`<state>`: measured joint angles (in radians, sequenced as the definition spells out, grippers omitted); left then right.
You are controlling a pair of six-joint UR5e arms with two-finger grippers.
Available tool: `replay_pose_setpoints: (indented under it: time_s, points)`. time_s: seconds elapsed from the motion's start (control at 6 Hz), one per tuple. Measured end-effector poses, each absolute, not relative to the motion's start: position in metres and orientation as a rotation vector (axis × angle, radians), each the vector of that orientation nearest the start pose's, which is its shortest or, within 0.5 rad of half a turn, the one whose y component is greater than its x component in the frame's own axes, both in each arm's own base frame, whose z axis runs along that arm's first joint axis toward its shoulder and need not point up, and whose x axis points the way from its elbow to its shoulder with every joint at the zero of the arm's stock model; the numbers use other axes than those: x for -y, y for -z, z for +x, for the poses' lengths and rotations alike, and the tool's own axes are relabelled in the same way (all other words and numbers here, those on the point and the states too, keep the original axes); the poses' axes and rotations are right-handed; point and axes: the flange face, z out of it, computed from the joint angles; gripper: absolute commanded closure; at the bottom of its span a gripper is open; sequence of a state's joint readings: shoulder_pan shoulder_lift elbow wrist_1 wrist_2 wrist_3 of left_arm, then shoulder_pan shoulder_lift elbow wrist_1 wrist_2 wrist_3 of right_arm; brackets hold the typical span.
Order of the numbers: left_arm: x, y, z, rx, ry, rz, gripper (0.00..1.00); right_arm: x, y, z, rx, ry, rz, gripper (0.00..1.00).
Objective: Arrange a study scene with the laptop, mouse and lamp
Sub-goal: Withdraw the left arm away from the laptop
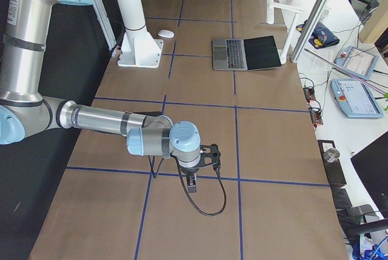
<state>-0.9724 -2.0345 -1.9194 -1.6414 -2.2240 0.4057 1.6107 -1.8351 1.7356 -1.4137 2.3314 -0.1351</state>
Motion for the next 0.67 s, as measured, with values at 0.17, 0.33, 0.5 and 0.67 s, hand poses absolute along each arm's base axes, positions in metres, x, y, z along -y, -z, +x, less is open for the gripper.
replay_pose_setpoints:
  time_s: [0.17,0.33,0.5,0.67]
  points:
    - [0.512,-0.253,0.24,-0.707,-1.183,0.783,0.07,0.381,-0.675,0.079,0.762,0.116,0.134,0.0]
    - [0.508,-0.275,0.209,-0.666,-1.186,0.725,0.03,0.382,-0.671,0.078,0.783,0.114,0.141,0.0]
    - [0.512,-0.298,0.178,-0.625,-1.203,0.66,0.01,0.383,-0.665,0.076,0.804,0.11,0.148,0.0]
    - [0.518,-0.325,0.142,-0.59,-1.222,0.583,0.0,0.385,-0.658,0.075,0.818,0.106,0.155,0.0]
